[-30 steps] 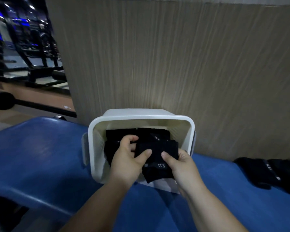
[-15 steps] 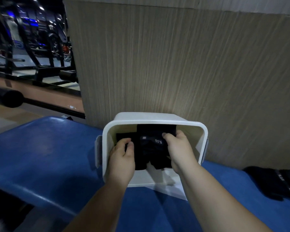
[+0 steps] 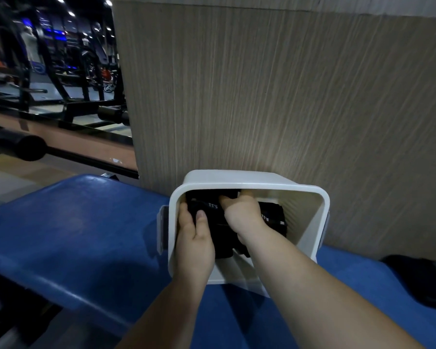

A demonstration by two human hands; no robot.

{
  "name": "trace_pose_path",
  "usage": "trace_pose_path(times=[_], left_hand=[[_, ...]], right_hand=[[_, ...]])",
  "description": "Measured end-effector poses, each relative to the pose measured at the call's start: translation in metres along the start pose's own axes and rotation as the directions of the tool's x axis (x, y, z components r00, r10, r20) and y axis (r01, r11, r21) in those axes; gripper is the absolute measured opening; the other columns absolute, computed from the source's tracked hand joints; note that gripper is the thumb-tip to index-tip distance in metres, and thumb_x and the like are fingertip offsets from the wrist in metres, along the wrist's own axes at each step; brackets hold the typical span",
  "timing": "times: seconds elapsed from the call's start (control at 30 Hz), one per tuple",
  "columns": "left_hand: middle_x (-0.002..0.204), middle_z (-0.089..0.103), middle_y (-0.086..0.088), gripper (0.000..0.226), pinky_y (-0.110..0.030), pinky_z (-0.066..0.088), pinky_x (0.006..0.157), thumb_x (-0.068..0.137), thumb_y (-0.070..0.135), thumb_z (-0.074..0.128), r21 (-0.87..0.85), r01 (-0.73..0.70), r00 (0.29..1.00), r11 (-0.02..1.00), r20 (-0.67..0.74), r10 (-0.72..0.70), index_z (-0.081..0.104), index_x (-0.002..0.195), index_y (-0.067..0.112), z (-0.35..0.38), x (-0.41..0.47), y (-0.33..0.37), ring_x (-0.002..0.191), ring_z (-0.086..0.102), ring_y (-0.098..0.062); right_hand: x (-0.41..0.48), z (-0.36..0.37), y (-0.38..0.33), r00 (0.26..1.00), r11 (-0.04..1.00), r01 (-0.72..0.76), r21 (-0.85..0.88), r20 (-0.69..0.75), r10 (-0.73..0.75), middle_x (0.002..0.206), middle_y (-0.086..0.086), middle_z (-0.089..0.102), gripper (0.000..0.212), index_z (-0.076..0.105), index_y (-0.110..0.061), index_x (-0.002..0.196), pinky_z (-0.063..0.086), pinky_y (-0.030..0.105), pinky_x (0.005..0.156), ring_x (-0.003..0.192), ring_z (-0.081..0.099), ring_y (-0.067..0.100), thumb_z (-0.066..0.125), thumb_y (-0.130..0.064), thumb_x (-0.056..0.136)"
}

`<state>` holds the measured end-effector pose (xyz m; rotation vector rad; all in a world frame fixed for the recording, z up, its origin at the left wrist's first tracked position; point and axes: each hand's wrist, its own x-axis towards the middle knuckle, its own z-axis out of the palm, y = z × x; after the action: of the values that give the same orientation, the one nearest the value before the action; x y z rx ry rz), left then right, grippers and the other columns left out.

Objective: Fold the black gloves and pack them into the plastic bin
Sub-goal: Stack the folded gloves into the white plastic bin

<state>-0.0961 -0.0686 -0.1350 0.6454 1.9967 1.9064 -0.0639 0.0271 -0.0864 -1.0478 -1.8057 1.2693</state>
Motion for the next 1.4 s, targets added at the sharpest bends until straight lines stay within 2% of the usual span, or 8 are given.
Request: trace_pose_path(times=[0.3, 0.47, 0.6, 0.7, 0.87, 1.17, 1.27, 1.4], left_hand=[[0.150, 0.037, 0.011, 0.053, -0.023, 0.023, 0.100, 0.101, 0.042, 0.034, 0.027, -0.079, 0.997, 0.997, 0.016, 0.078, 0.018, 0.151, 0.037, -0.001, -0.002, 0.002, 0.136, 0.036, -0.015], [0.146, 0.044, 0.003, 0.051, -0.026, 0.028, 0.101, 0.101, 0.042, 0.033, 0.032, -0.028, 0.995, 0.999, 0.095, 0.025, 0.024, 0.150, 0.031, -0.001, 0.002, 0.000, 0.131, 0.042, -0.019], [0.143, 0.048, 0.003, 0.051, -0.037, 0.034, 0.107, 0.099, 0.046, 0.035, 0.052, -0.012, 0.998, 0.999, 0.069, 0.008, 0.024, 0.148, 0.036, -0.002, 0.005, -0.004, 0.128, 0.046, -0.023], [0.147, 0.043, 0.004, 0.058, -0.035, 0.033, 0.109, 0.099, 0.040, 0.039, 0.009, -0.056, 0.997, 0.998, 0.051, 0.055, 0.015, 0.151, 0.033, -0.002, 0.003, -0.004, 0.131, 0.044, -0.020], [0.153, 0.034, 0.000, 0.063, -0.039, 0.031, 0.113, 0.098, 0.036, 0.045, 0.075, -0.116, 0.993, 0.990, 0.041, 0.113, 0.013, 0.152, 0.031, 0.000, 0.004, -0.006, 0.137, 0.037, -0.019], [0.161, 0.012, 0.003, 0.073, -0.041, 0.019, 0.120, 0.097, 0.021, 0.047, 0.100, -0.221, 0.975, 0.970, 0.048, 0.217, 0.001, 0.153, 0.035, 0.005, 0.000, -0.003, 0.146, 0.016, -0.014], [0.159, 0.019, 0.006, 0.072, -0.040, 0.022, 0.119, 0.097, 0.021, 0.047, 0.089, -0.237, 0.971, 0.967, 0.045, 0.234, 0.004, 0.151, 0.042, 0.003, 0.003, -0.004, 0.144, 0.022, -0.013], [0.141, 0.038, 0.013, 0.065, -0.039, 0.035, 0.110, 0.096, 0.024, 0.048, 0.047, -0.193, 0.981, 0.980, 0.004, 0.193, 0.009, 0.143, 0.049, 0.004, 0.005, -0.006, 0.129, 0.041, -0.015]], right_hand=[[-0.001, 0.001, -0.004, 0.993, 0.914, -0.116, 0.389, 0.043, 0.108, 0.107, 0.006, 0.070, 0.032, 0.063, -0.019, 0.116, 0.054, 0.044, 0.092, 0.099, 0.067, 0.025, 0.067, -0.024, 0.084], [0.000, -0.007, -0.012, 0.985, 0.894, -0.170, 0.415, 0.086, 0.147, 0.102, 0.009, 0.070, 0.013, 0.064, -0.018, 0.100, 0.052, 0.028, 0.065, 0.090, 0.065, 0.023, 0.056, -0.019, 0.090], [0.000, -0.001, -0.016, 0.978, 0.946, -0.189, 0.263, 0.131, 0.159, 0.100, 0.010, 0.070, 0.013, 0.065, -0.018, 0.097, 0.056, 0.031, 0.066, 0.087, 0.066, 0.025, 0.055, -0.022, 0.090], [0.004, 0.004, -0.016, 0.988, 0.988, -0.109, -0.107, 0.098, 0.119, 0.104, 0.013, 0.068, 0.021, 0.062, -0.014, 0.104, 0.057, 0.043, 0.084, 0.094, 0.064, 0.031, 0.049, -0.023, 0.091], [0.004, -0.001, -0.017, 0.993, 0.899, -0.101, -0.427, 0.010, 0.116, 0.082, 0.007, 0.059, 0.018, 0.056, -0.010, 0.089, 0.050, 0.031, 0.071, 0.077, 0.060, 0.027, 0.050, -0.027, 0.091], [-0.003, 0.003, -0.016, 0.999, 0.815, 0.007, -0.580, -0.034, -0.033, 0.102, 0.007, 0.062, 0.019, 0.052, -0.017, 0.098, 0.038, 0.026, 0.072, 0.101, 0.060, 0.027, 0.049, -0.036, 0.095], [-0.005, 0.001, -0.011, 0.993, 0.799, 0.056, -0.599, -0.046, -0.104, 0.093, 0.002, 0.053, 0.031, 0.054, -0.016, 0.113, 0.039, 0.026, 0.074, 0.103, 0.060, 0.028, 0.051, -0.039, 0.094], [-0.005, -0.002, -0.003, 0.956, 0.712, 0.245, -0.658, 0.044, -0.289, 0.118, 0.009, 0.057, 0.035, 0.057, -0.020, 0.119, 0.046, 0.034, 0.093, 0.111, 0.053, 0.031, 0.049, -0.040, 0.092]])
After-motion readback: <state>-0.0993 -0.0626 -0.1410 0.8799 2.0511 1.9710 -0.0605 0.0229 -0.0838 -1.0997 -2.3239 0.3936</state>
